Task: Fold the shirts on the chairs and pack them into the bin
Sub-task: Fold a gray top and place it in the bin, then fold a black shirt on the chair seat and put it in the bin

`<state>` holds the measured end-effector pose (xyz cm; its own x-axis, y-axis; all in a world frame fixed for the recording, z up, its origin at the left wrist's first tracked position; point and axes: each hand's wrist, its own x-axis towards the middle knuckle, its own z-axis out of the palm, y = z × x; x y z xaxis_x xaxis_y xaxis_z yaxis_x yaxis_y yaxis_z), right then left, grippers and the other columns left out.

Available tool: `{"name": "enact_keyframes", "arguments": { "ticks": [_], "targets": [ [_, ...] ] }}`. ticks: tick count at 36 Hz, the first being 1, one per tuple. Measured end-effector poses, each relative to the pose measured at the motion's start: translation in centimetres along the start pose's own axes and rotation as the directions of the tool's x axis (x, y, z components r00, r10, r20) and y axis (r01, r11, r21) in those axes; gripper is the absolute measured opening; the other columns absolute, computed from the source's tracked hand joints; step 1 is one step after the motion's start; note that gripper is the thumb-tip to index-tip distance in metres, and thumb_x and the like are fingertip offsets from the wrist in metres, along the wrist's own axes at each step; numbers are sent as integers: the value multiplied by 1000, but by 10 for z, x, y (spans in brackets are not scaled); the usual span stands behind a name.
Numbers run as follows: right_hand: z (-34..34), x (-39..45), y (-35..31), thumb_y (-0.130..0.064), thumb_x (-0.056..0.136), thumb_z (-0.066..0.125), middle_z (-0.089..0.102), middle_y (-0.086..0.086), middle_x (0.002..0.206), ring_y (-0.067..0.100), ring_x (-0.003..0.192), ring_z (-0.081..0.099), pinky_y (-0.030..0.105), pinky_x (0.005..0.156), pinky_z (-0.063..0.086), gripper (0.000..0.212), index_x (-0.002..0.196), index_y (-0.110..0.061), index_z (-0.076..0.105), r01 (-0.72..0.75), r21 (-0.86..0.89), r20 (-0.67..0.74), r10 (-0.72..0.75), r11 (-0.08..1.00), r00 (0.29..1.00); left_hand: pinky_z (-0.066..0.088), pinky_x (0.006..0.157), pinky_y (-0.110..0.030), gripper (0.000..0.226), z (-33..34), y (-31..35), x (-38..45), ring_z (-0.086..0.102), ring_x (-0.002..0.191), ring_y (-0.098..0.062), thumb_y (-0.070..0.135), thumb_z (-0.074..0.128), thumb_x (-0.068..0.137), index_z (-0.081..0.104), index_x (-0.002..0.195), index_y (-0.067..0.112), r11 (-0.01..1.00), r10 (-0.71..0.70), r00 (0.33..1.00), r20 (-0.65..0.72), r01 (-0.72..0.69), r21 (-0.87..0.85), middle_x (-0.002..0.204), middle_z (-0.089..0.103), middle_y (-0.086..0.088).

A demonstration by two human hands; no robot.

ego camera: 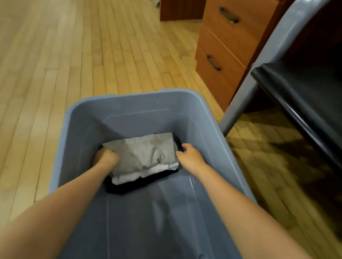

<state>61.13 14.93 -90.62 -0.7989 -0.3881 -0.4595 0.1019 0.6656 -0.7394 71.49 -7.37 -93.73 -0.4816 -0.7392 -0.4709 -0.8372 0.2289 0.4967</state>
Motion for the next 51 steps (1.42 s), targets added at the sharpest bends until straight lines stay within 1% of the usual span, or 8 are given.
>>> {"name": "enact_keyframes", "arguments": {
  "ticks": [6, 9, 13, 18, 29, 39, 47, 51],
  "targets": [
    [-27, -44, -25, -23, 100, 45, 62, 5, 87, 19, 73, 62, 34, 70, 52, 14, 102, -16, 57, 145, 175, -92, -130, 974, 987, 39, 95, -46, 45, -7, 29, -50, 48, 117, -45, 29, 43, 101, 49, 127, -6, 974, 228, 960, -162, -226, 30, 128, 49, -29],
    [-55, -80, -46, -24, 102, 41, 58, 0, 72, 6, 49, 53, 16, 43, 38, 22, 87, -17, 56, 210, 200, -100, -194, 957, 976, 42, 76, -37, 35, -15, 67, -94, 59, 97, -35, 27, 36, 103, 62, 103, 3, 860, 499, 854, -149, -509, -39, 100, 64, -13],
    [-106, -136, -63, -18, 101, 44, 54, 4, 63, 1, 35, 44, 11, 35, 30, 32, 71, -15, 55, 307, 254, -228, -251, 917, 941, 48, 75, -34, 41, -18, 129, -172, 63, 75, -20, 22, 35, 103, 65, 77, 11, 712, 646, 756, -108, -648, -270, 78, 68, -2],
    [-187, -219, -60, -16, 101, 43, 45, 4, 57, 12, 43, 37, 15, 35, 27, 36, 66, -13, 52, 378, 314, -430, -224, 871, 875, 46, 67, -34, 42, -17, 192, -286, 54, 57, -16, 22, 37, 102, 55, 64, 14, 574, 744, 667, -26, -659, -485, 64, 59, 0],
    [-360, -471, 80, -15, 99, 44, 48, 0, 56, 12, 45, 37, 16, 36, 26, 33, 68, -14, 55, 376, 303, -841, 60, 876, 538, 38, 49, -24, 40, 59, 282, -580, 48, 51, -15, 17, 31, 104, 54, 71, 14, 273, 959, 147, 241, -702, -658, 65, 54, -3],
    [-395, -643, 261, -17, 98, 42, 54, 1, 63, 15, 53, 44, 26, 51, 32, 34, 69, -13, 58, 49, 263, -934, 242, 963, 262, 40, 54, -25, 36, 173, 273, -732, 50, 55, -15, 25, 32, 102, 59, 80, 14, 419, 836, 46, 546, -695, -584, 73, 57, -1],
    [-411, -677, 349, -19, 98, 42, 57, 4, 68, 23, 67, 50, 33, 67, 42, 32, 72, -13, 59, -8, 403, -909, 401, 915, 113, 43, 73, -31, 27, 249, 268, -776, 52, 82, -18, 16, 36, 98, 62, 95, 13, 91, 824, -192, 534, -884, -459, 92, 59, -1],
    [-432, -676, 371, -18, 96, 43, 66, 12, 89, 32, 87, 60, 38, 81, 47, 28, 90, -2, 65, -109, 401, -909, 410, 910, 73, 41, 78, -30, 26, 281, 279, -789, 55, 90, -19, 19, 40, 97, 64, 103, 10, 3, 863, -216, 458, -902, -431, 98, 62, 0]
  ]
}}
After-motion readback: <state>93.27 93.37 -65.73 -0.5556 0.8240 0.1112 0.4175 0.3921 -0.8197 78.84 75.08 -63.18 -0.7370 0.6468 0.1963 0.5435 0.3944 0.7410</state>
